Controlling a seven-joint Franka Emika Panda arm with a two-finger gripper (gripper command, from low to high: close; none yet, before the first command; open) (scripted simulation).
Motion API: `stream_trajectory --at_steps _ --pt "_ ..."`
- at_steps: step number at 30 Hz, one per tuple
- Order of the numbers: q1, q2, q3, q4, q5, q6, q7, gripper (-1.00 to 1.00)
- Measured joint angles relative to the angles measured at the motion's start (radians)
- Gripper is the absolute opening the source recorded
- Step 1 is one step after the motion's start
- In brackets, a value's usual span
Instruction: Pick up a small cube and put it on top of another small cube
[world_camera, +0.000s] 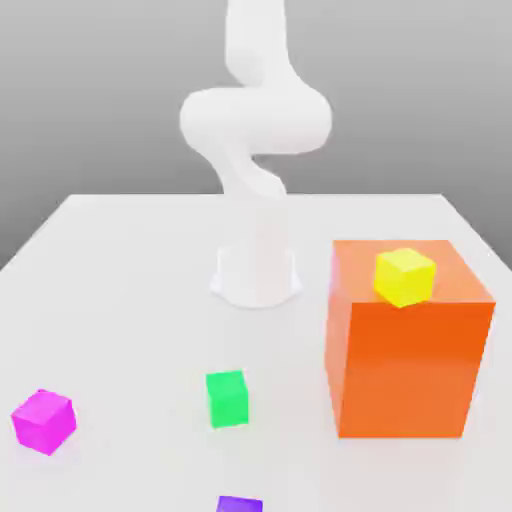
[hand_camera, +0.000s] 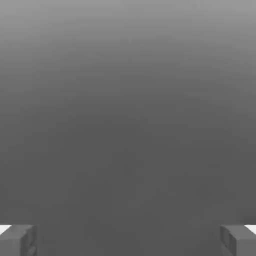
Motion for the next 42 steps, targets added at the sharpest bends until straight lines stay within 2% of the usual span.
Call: stream_trajectory --at_steps 24,33,34,42 --pt "-0.030 0.840 0.003 0.015 -0.011 0.249 0.075 0.00" --pt "-0.035 1.202 0.001 0.047 -0.002 0.419 0.087 0.00" --pt "-0.034 1.227 0.001 0.052 -0.002 0.439 0.087 -1.00" --pt "-0.035 1.204 0.002 0.047 -0.002 0.420 0.088 -1.00"
